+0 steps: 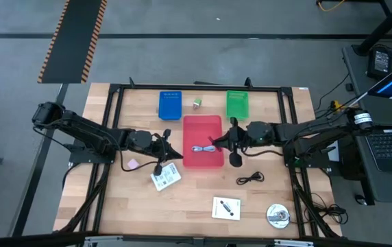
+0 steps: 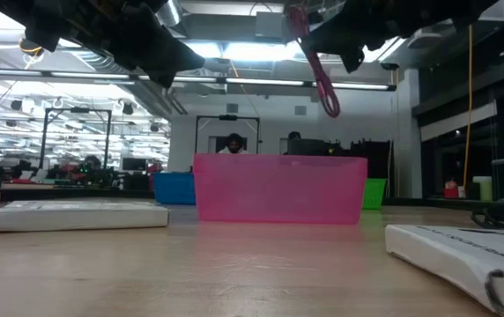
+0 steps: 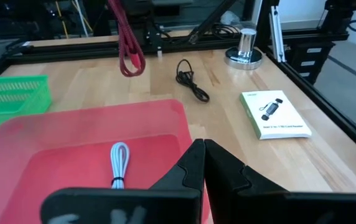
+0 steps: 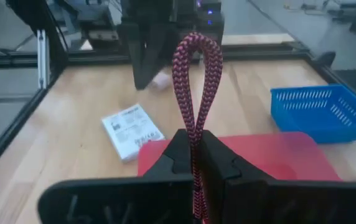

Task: Pick and place items into bin
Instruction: Put the pink charger cable into the red bin

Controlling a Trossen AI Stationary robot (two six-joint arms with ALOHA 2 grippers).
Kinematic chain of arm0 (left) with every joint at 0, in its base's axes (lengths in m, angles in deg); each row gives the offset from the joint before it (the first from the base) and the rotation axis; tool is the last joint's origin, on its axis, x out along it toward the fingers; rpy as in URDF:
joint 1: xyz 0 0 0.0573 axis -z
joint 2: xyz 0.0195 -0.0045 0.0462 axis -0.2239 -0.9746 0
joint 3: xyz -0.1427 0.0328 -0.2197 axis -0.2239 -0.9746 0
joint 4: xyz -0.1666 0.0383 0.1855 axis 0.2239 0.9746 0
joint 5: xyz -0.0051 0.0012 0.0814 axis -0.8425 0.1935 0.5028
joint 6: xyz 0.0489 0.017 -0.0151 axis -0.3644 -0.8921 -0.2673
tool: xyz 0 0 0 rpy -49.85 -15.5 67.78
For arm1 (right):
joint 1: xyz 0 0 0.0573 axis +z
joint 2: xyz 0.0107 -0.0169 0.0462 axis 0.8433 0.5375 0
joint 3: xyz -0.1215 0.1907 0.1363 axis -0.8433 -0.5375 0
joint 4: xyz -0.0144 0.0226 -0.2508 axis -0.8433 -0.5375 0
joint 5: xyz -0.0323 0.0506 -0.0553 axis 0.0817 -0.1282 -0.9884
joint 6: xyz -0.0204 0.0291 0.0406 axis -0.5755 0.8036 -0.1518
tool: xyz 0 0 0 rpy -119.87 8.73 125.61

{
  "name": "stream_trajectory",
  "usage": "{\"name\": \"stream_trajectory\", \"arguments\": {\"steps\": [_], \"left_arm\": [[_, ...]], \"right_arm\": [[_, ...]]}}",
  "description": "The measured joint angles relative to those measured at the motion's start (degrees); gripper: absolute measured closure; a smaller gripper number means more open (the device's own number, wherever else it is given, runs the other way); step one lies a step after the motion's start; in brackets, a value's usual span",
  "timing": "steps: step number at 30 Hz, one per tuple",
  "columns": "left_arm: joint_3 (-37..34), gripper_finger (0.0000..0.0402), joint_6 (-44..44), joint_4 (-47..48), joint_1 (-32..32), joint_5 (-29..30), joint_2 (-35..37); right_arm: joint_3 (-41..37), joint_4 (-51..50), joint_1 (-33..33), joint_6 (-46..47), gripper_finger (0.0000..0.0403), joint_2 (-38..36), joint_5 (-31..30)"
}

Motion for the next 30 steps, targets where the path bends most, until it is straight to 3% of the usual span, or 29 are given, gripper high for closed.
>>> {"name": "stream_trajectory", "arguments": {"steps": [9,16,26,30], "left_arm": [[0.0,0.0398,-0.02,-0.22,0.0,0.07,0.0],[0.0,0.0398,-0.02,-0.49,0.0,0.07,0.0],[0.0,0.0398,-0.02,-0.68,0.0,0.07,0.0],[0.0,0.0398,-0.02,-0.68,0.0,0.07,0.0]], "right_arm": [[-0.01,2.87,-0.04,2.15,0.0403,3.06,-0.04],[4.77,2.62,-0.63,0.59,0.0403,9.18,-0.03],[12.37,-7.46,-7.88,3.47,0.0403,16.25,-0.22],[16.75,-16.2,-9.9,6.24,0.0403,20.43,-0.2]]}}
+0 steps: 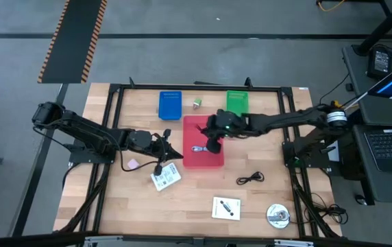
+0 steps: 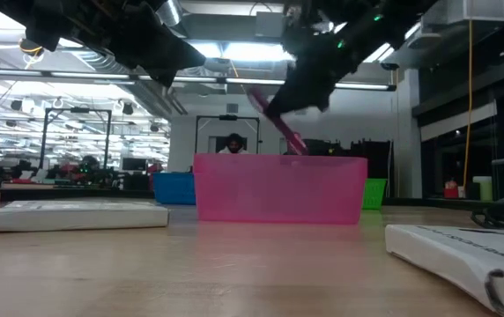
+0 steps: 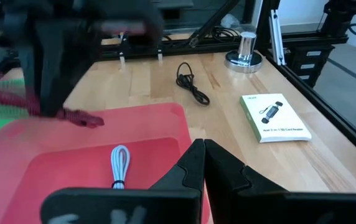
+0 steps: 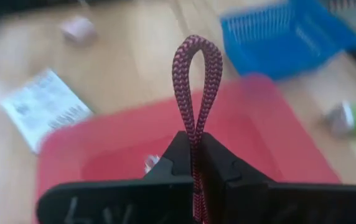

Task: Pick and place items into bin
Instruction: Put the pink charger cable into the red bin

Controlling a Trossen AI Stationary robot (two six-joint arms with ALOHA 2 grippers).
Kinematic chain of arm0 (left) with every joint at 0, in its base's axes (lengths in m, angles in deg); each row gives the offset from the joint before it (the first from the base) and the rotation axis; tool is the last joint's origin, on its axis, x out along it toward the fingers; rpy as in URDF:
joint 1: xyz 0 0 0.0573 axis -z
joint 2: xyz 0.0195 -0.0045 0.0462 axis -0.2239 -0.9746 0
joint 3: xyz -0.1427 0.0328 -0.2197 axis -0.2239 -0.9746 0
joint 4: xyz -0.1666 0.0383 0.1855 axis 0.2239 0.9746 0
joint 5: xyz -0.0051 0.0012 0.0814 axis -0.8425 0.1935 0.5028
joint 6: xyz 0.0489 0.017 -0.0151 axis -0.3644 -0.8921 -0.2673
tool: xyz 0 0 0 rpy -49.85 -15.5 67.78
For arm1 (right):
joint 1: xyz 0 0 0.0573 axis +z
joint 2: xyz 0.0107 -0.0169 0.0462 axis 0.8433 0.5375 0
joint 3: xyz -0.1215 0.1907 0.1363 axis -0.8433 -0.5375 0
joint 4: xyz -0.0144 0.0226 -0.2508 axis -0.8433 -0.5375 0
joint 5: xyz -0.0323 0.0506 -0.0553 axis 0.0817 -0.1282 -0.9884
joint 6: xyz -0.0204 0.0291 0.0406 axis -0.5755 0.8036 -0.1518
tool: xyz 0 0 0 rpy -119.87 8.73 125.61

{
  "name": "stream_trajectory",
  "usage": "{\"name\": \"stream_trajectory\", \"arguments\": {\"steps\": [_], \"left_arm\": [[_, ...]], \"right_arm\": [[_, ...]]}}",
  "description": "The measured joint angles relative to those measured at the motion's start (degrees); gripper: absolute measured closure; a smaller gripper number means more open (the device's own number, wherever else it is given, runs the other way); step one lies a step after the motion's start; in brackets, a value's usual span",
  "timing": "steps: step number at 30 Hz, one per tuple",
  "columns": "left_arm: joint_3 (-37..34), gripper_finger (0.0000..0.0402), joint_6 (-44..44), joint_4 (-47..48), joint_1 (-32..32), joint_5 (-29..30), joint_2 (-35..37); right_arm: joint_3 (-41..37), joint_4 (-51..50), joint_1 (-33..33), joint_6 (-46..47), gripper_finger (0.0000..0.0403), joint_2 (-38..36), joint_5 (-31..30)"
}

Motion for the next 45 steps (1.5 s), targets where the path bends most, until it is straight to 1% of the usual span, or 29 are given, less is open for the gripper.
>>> {"name": "stream_trajectory", "arguments": {"steps": [3,8,13,16,22,31,41,45], "left_arm": [[0.0,0.0398,0.0,0.0,0.0,0.0,0.0],[0.0,0.0398,0.0,0.01,0.0,0.0,0.0],[0.0,0.0398,0.0,0.02,0.0,0.0,0.0],[0.0,0.0398,0.0,0.02,0.0,0.0,0.0],[0.0,0.0398,0.0,0.02,0.0,0.0,0.0],[0.0,0.0398,0.07,0.02,0.0,0.0,0.0],[0.0,0.0398,0.2,0.02,0.0,0.0,0.0],[0.0,0.0398,0.2,0.02,0.0,0.0,0.0]], "right_arm": [[4.42,-5.96,-0.66,2.05,0.0403,3.53,0.05],[12.53,-15.38,-0.81,1.89,0.0403,9.76,0.19],[17.12,-18.28,-0.88,1.8,0.0403,14.65,0.2],[18.06,-19.77,-0.88,1.7,0.0403,16.21,0.19],[18.29,-23.04,-1.16,-0.12,0.0401,16.66,0.15],[18.29,-23.36,-1.14,-0.13,0.0379,16.66,0.15],[18.29,-23.69,-1.14,-1.9,0.0376,16.66,0.14],[18.25,-24.22,-1.14,-4.3,0.0376,16.64,0.11]]}}
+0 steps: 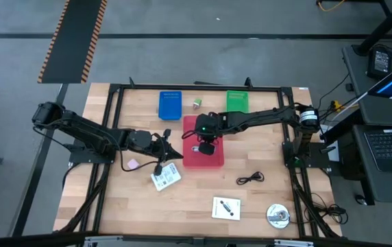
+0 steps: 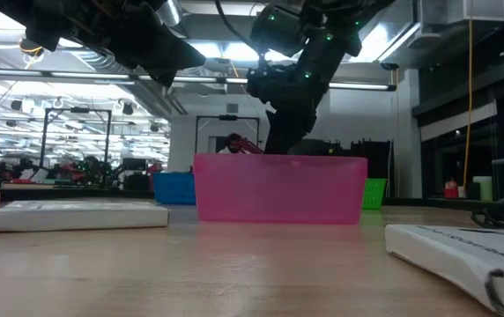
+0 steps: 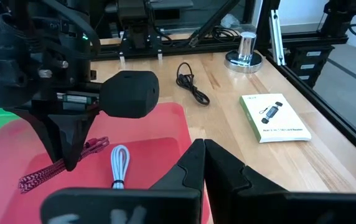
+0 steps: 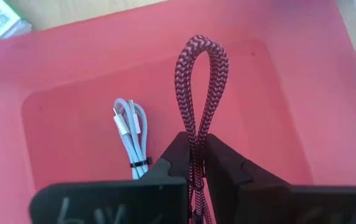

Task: Pick and place items into bin
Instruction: Put the pink charger cable into the red bin

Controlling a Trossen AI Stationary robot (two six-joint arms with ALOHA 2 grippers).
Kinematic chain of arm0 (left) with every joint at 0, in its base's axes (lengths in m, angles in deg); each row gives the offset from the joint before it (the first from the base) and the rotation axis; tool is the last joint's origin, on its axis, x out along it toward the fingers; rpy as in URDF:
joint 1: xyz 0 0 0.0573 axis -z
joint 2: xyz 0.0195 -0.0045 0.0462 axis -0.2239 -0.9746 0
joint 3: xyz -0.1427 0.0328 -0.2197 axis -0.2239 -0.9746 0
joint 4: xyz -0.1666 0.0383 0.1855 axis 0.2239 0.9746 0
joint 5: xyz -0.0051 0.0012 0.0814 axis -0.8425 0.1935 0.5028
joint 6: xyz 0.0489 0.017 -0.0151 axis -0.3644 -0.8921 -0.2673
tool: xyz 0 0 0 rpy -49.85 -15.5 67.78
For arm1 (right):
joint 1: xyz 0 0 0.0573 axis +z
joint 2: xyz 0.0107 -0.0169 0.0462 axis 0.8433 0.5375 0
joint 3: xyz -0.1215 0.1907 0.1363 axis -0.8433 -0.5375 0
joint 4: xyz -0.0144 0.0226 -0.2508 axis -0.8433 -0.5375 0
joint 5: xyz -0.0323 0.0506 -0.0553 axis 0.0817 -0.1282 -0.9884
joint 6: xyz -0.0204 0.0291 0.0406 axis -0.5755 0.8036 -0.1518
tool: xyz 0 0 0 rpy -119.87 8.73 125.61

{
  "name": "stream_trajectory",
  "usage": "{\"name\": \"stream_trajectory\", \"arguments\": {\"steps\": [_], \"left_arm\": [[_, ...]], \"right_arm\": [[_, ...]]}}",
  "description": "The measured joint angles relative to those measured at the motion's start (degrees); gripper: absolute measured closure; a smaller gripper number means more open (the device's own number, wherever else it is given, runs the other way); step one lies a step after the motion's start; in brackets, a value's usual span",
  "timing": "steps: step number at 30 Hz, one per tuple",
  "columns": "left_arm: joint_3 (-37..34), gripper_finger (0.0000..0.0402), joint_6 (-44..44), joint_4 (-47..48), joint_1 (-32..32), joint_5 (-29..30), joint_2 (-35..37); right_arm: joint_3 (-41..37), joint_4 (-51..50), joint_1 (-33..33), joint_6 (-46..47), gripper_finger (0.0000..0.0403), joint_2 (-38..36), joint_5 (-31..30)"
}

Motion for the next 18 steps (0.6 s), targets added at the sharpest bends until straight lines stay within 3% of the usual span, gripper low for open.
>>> {"name": "stream_trajectory", "arguments": {"steps": [13,18], "left_arm": [[0.0,0.0398,0.0,0.02,0.0,-0.02,0.0],[0.0,0.0398,0.0,0.03,0.0,-0.02,0.0]], "right_arm": [[-0.02,-1.0,-0.07,-3.9,0.0376,0.0,0.22],[-0.04,-2.23,-0.07,-4.7,0.0376,0.0,3.3]]}}
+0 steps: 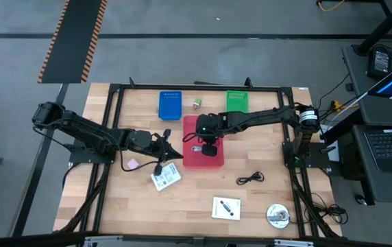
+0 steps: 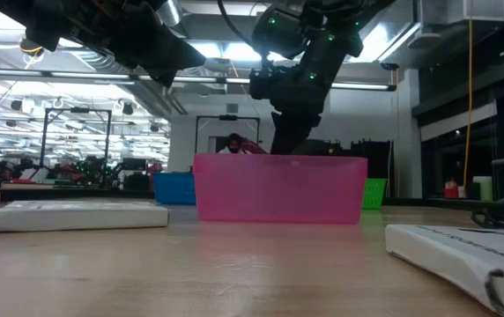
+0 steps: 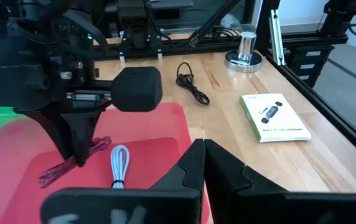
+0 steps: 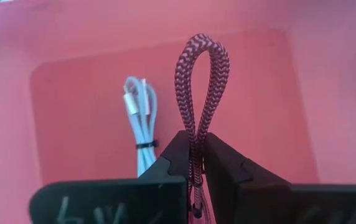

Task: Pick and place items into bin
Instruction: Put the pink charger cable into the red bin, then put the white charger adapter into the blue bin

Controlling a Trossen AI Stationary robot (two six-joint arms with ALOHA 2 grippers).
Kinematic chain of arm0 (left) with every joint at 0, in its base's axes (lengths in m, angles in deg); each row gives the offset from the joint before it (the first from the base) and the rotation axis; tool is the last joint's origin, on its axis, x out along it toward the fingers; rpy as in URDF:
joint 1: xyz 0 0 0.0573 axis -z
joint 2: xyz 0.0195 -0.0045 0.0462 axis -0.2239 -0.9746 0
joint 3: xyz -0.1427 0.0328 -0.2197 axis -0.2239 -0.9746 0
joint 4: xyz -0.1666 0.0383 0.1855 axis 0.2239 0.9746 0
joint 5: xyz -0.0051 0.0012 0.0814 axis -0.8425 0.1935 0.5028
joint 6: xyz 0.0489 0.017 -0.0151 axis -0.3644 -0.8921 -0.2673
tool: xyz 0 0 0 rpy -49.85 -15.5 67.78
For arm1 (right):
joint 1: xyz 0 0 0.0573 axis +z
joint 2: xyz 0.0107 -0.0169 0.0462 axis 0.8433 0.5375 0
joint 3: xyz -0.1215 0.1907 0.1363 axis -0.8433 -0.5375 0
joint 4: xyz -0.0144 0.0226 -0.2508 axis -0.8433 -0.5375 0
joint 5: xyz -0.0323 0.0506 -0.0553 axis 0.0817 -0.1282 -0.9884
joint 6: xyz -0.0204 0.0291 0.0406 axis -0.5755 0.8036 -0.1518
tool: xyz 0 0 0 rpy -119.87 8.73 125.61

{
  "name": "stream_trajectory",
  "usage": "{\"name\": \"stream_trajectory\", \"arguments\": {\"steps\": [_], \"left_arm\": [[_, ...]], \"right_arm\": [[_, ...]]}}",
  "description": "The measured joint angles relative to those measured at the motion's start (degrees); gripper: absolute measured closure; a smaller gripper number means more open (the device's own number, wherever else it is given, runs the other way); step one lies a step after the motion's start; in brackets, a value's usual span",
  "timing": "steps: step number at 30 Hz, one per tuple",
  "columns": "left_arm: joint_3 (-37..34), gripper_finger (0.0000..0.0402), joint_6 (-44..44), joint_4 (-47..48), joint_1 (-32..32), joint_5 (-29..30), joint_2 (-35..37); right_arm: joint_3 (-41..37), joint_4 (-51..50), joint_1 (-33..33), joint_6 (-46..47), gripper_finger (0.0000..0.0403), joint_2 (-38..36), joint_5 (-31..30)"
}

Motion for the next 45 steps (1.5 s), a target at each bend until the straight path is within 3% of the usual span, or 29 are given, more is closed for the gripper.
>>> {"name": "stream_trajectory", "arguments": {"steps": [18,34,39,45], "left_arm": [[0.0,0.0398,0.35,0.04,0.0,0.0,0.0],[0.0,0.0398,0.37,1.03,0.0,-0.01,0.02],[-0.02,0.0398,0.37,3.91,0.0,0.0,0.02],[0.49,0.04,-0.97,6.5,0.1,1.62,0.02]], "right_arm": [[0.0,-0.87,-1.75,-2.75,0.0396,-0.04,0.29],[0.0,-1.56,-1.61,1.55,0.0285,-1.8,-0.7],[0.0,-2.79,1.34,-0.33,0.0312,-7.6,-3.63],[-3.19,4.6,6.5,-5.6,0.0388,-14.52,-7.71]]}}
